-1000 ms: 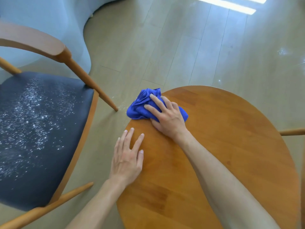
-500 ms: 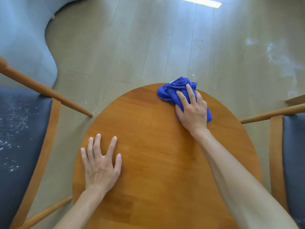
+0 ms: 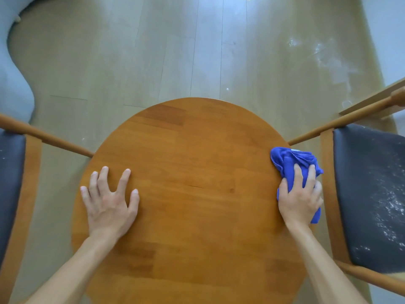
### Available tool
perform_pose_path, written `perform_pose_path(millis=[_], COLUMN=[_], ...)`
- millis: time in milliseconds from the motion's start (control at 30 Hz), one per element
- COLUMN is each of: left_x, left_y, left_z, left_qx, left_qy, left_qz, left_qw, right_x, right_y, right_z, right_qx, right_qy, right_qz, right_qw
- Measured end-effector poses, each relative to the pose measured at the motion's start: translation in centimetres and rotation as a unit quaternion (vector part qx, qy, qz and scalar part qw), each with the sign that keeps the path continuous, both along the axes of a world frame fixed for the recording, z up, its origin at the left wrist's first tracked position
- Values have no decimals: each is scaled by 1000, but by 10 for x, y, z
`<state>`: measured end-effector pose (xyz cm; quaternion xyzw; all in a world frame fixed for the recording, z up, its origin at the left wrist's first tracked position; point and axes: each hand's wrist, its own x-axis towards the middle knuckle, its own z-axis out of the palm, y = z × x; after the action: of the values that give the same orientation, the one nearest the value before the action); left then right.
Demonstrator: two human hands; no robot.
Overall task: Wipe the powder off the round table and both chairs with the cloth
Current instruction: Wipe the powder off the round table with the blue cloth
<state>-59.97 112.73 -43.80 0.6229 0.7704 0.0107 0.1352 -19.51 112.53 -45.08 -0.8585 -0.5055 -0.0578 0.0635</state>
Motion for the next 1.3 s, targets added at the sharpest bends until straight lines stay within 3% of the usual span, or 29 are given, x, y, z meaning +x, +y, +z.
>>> perform_pose_path(millis=[233, 367, 533, 667, 800, 1000, 1133, 1300], left_x=[-1, -8, -14, -20, -34, -29, -21, 1], left_y=[-5, -7, -8, -5, 2, 1, -9, -34], left_z=[5, 5, 0, 2, 10, 16, 23, 44], left_qx=[-22, -28, -21, -15, 15, -25, -77, -146], left_qy=[7, 16, 0, -53, -148, -118, -124, -149], left_qz=[-30, -47, -42, -19, 19, 15, 34, 41], left_qw=[999, 998, 999, 998, 989, 993, 989, 977], right_x=[-39, -96, -184, -260, -296, -257, -196, -145], right_y=[-65, -48, -20, -35, -99, -185, -204, -202], right_z=[-9, -3, 10, 11, 8, 14, 23, 38], right_qx=[31, 20, -17, -28, -24, 22, 22, -25], right_qy=[28, 50, 75, 101, 114, 114, 91, 86], right_qz=[-157, -172, -63, 110, 292, 474, 522, 427], right_qw=[987, 984, 995, 988, 949, 873, 848, 900])
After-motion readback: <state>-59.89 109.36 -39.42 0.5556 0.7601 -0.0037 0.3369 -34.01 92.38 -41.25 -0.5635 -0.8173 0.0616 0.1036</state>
